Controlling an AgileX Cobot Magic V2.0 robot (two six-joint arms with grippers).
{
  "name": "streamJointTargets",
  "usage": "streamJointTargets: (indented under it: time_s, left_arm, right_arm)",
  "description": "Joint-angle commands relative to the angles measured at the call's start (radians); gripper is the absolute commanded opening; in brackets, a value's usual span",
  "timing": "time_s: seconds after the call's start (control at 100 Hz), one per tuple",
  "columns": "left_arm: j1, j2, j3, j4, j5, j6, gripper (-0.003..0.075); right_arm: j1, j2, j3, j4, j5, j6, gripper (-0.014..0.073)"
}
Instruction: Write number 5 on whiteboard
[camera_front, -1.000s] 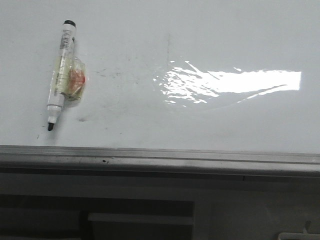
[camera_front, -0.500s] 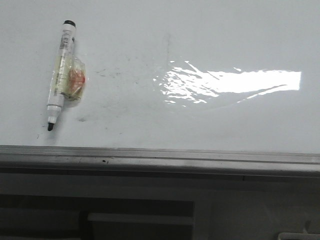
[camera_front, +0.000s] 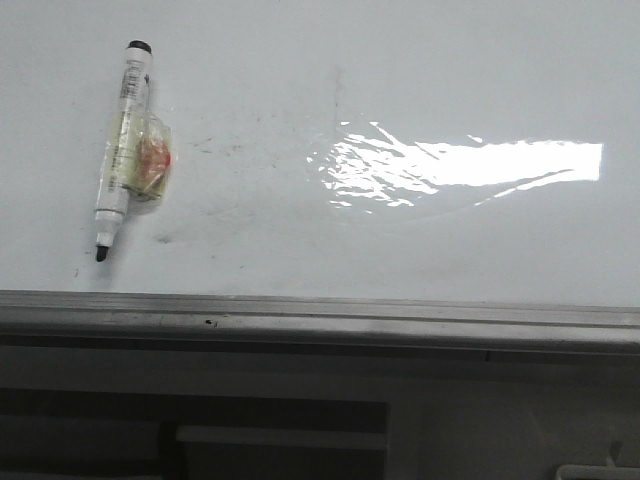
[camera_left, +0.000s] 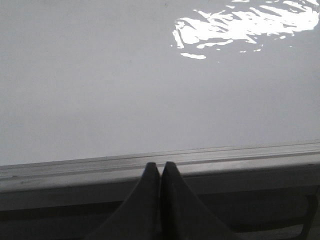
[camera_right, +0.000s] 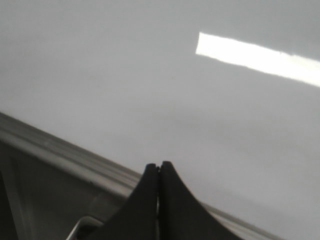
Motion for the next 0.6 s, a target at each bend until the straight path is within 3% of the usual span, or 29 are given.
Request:
streamJointTargets:
  time_s: [0.0,0.06,0.17,0.32,0.39,0.59]
  left_arm:
    - [-0.004,-0.029,0.024,-0.003,-0.084,-0.008,-0.002]
    - [-0.004,-0.029,0.024,-0.003,-0.092,-0.008,-0.002]
    - [-0.004,-0.029,0.024,-0.08,-0.132,-0.008,-0.002]
    - [-0.004,-0.029,0.024,-0.634,-0.147,-0.008,-0.002]
    - [-0.004,-0.029,0.024,-0.781,-0.154,-0.008,-0.002]
    - [-0.004,-0.028,0.024,-0.878,-0.171,-0.008,-0.002]
  right_arm:
    - [-0.003,-0.017,0.023,-0.019,-0.145,-0.006,-0.0053]
    - [-0.003,-0.017,0.023,0.012,-0.214,-0.006,-0.0053]
    - [-0.003,-0.017,0.023,0.202,-0.332,-0.006,-0.0053]
    - [-0.003,-0.017,0.023,0.366,-0.339,-0.006,-0.0053]
    - [-0.003,-0.017,0.023,0.437,-0.335,-0.006,-0.0053]
    - [-0.003,-0.017,0.023,0.446,-0.354,-0.006,-0.0053]
